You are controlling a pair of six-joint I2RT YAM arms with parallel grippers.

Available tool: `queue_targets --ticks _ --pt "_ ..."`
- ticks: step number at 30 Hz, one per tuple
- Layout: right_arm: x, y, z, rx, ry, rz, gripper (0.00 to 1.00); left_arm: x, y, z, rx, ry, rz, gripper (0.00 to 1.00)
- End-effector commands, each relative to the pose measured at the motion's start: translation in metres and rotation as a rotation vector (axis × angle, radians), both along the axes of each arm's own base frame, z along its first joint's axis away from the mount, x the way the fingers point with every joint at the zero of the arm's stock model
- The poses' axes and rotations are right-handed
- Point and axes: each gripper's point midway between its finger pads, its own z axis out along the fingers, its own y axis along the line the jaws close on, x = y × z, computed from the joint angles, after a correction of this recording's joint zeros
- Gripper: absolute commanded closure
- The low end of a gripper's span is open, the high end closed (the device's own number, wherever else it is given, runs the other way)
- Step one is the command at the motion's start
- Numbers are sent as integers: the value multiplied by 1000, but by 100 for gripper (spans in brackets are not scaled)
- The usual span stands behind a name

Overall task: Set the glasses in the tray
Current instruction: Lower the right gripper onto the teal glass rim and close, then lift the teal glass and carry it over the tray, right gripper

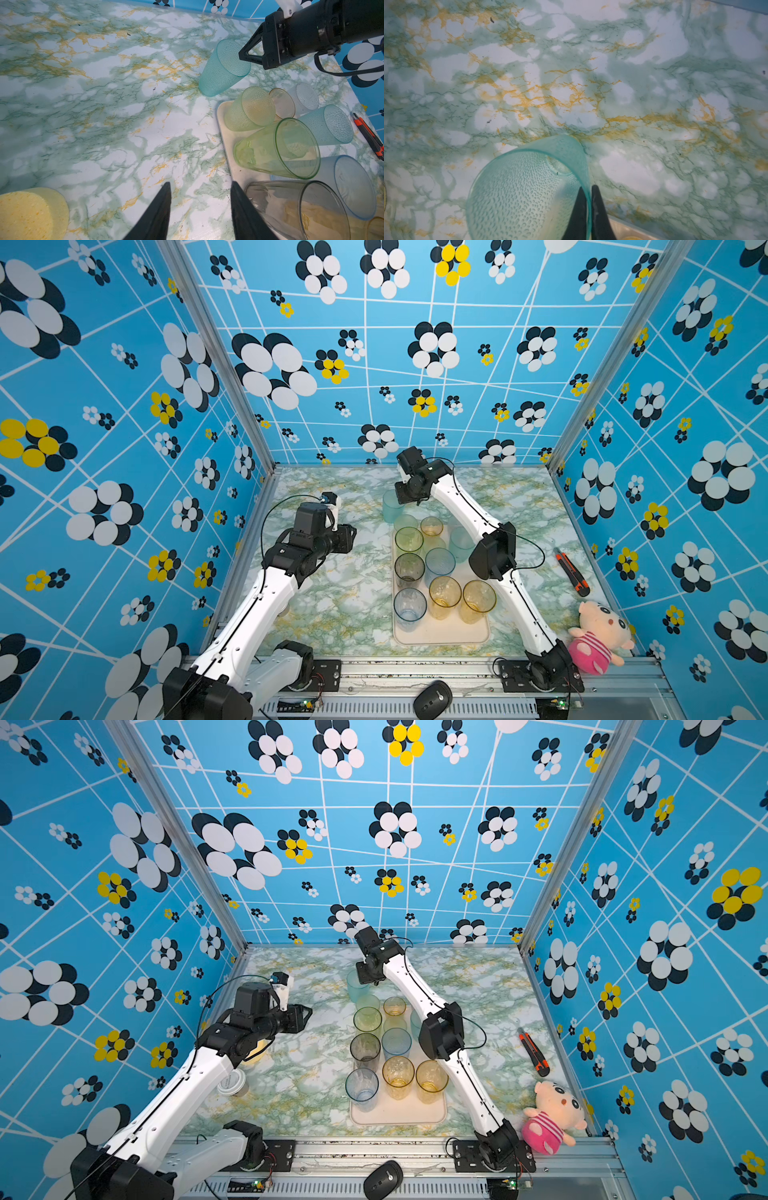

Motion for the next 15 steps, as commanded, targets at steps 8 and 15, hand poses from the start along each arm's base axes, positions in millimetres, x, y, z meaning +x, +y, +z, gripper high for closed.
queue_targets --ticks 8,15 --pt "4 13 31 31 -96 29 98 2 -2 -11 -2 22 -21 53" --pt "3 13 67 74 -157 31 99 4 -9 -17 1 50 -43 55"
